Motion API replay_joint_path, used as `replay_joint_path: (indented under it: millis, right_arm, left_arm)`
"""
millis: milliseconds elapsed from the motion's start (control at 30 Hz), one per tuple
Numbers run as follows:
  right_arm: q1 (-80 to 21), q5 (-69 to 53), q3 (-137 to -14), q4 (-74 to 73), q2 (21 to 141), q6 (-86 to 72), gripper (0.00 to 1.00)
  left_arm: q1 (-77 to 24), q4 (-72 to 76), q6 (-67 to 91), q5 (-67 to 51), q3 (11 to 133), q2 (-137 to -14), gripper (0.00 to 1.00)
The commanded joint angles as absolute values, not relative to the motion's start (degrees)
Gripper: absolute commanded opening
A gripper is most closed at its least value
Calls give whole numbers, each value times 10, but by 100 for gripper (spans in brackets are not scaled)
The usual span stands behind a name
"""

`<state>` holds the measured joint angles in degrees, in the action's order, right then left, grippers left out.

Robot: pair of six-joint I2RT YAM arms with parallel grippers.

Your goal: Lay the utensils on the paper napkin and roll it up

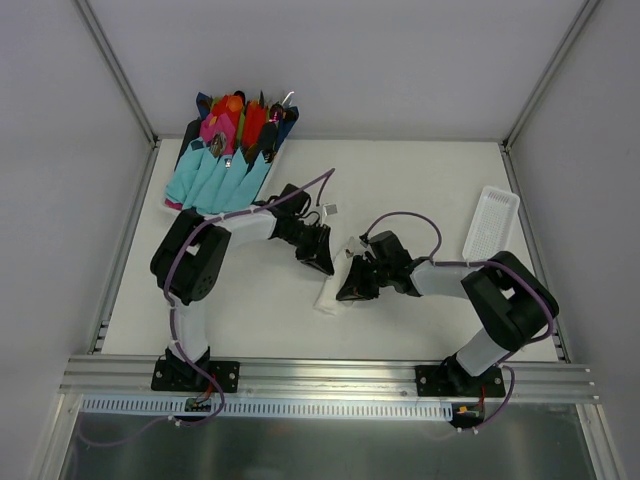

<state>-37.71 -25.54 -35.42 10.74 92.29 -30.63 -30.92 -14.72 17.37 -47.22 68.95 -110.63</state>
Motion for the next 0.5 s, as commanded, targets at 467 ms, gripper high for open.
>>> replay_joint_path:
  millis: [467]
  right_arm:
    - [-375, -231, -316, -13, 936, -244, 14]
  left_arm:
    - [-345, -62, 240, -495, 677, -1210, 4]
